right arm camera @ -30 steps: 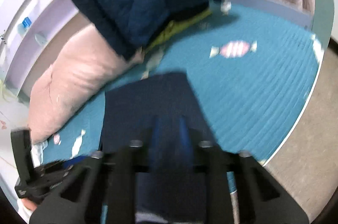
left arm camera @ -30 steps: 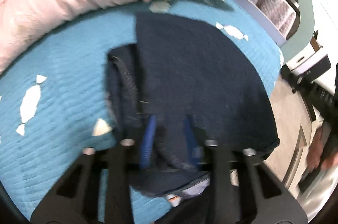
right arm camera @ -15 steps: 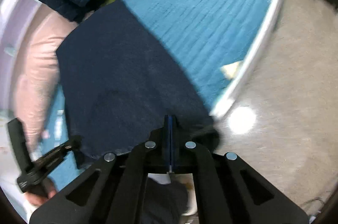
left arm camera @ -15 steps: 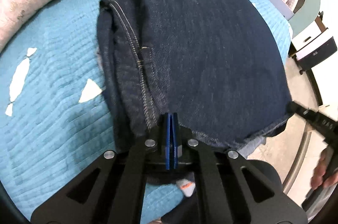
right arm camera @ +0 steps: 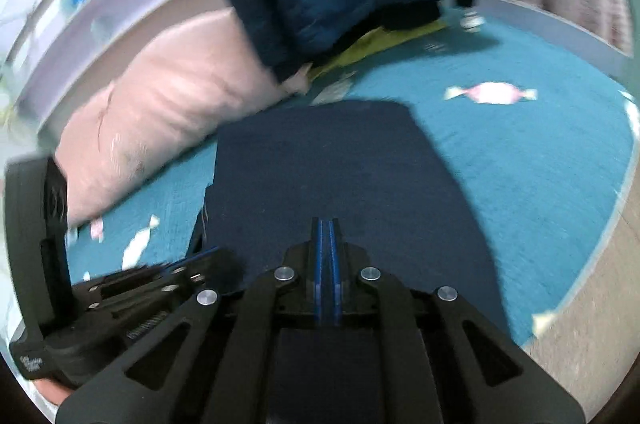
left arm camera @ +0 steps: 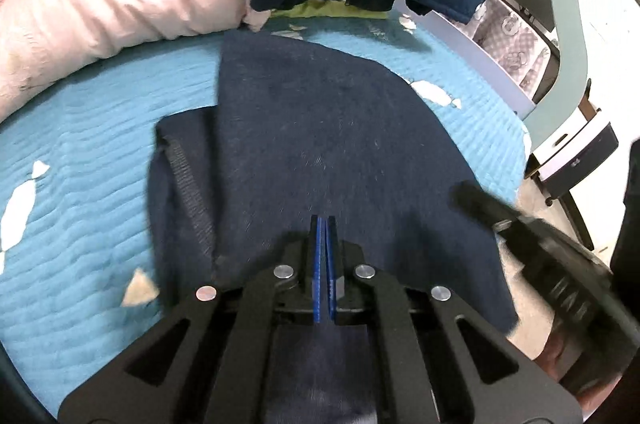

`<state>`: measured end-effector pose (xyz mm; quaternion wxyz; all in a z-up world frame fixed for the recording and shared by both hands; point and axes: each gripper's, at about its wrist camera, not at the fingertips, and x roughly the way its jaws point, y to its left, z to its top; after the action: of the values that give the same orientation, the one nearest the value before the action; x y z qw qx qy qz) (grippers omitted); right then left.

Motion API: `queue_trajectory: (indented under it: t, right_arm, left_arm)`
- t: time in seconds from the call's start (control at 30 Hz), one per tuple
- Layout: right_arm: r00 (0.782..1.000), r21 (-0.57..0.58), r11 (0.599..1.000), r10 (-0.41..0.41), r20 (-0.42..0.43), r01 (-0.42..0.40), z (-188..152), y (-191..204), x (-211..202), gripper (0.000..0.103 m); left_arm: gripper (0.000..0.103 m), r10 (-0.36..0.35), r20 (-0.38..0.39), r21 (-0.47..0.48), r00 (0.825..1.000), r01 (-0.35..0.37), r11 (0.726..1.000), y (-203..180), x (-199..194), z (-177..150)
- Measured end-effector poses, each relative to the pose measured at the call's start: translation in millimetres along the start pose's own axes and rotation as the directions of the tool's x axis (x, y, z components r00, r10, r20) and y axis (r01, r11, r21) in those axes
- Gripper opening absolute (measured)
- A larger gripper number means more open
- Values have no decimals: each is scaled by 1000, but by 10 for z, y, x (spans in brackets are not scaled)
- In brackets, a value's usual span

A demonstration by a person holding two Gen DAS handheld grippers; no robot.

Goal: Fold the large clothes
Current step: 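Lower the folded denim jacket onto the quilt with both tools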

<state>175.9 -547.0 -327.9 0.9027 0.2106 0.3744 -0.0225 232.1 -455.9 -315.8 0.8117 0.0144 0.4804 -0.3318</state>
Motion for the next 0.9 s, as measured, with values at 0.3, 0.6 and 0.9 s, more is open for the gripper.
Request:
queue_trajectory:
  t: [0.3, 0.6, 0.9]
  right_arm:
    - [998, -90, 996, -2, -67, -4, -130, -390, 272, 0]
    - [962, 150, 951, -271, -17, 271, -78, -1314, -393, 4]
    - [989, 93, 994, 45, 143, -59, 453, -498, 13, 6]
  left_arm:
    - [2, -78, 76, 56, 994, 74, 996, 499, 230, -293]
    - [4, 89, 104, -82, 991, -81, 993, 995, -116, -179]
    - [4, 63, 191, -110, 980, -42, 993, 594, 60, 369]
